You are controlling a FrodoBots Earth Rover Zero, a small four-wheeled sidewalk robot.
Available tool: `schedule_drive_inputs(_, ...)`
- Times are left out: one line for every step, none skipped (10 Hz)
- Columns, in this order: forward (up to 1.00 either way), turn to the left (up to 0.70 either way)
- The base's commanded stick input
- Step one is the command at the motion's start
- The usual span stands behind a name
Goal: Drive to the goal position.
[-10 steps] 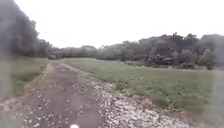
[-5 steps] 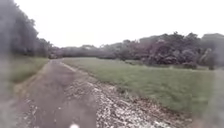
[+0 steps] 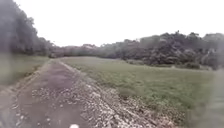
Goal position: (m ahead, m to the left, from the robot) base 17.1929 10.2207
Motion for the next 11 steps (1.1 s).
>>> schedule_drive_inputs(0.0, -0.04)
schedule_drive_inputs(0.0, -0.04)
schedule_drive_inputs(0.0, -0.04)
schedule_drive_inputs(0.0, -0.04)
schedule_drive_inputs(0.0, -0.04)
schedule_drive_inputs(0.0, -0.04)
schedule_drive_inputs(0.15, -0.04)
schedule_drive_inputs(0.54, -0.02)
schedule_drive_inputs(0.7, -0.02)
schedule_drive_inputs(0.7, -0.02)
schedule_drive_inputs(0.7, 0.02)
